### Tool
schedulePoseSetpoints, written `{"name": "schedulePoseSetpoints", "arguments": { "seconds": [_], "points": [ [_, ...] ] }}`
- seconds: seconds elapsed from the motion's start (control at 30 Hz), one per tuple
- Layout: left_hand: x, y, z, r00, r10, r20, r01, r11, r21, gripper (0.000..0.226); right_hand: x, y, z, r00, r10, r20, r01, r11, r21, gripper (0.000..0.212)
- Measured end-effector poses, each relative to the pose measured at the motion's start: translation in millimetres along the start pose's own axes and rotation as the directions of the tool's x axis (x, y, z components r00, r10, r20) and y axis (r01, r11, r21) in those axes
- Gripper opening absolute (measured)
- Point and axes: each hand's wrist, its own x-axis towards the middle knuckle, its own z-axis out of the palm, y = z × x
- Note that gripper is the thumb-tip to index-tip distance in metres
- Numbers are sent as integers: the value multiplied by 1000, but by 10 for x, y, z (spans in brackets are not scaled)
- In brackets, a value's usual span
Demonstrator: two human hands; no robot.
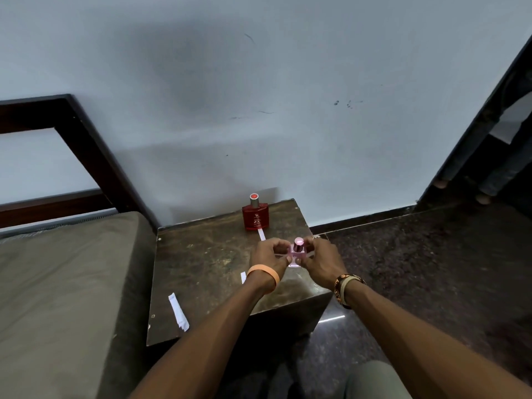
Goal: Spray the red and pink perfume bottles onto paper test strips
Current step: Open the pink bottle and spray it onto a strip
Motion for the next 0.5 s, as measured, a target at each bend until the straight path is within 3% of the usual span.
{"name": "schedulePoseSetpoints", "arguments": {
  "seconds": [0.5],
  "points": [
    [-59,-436,347,985,-171,33,172,984,-45,21,-45,410,359,997,82,-6,-82,997,13,17]
  ]
}}
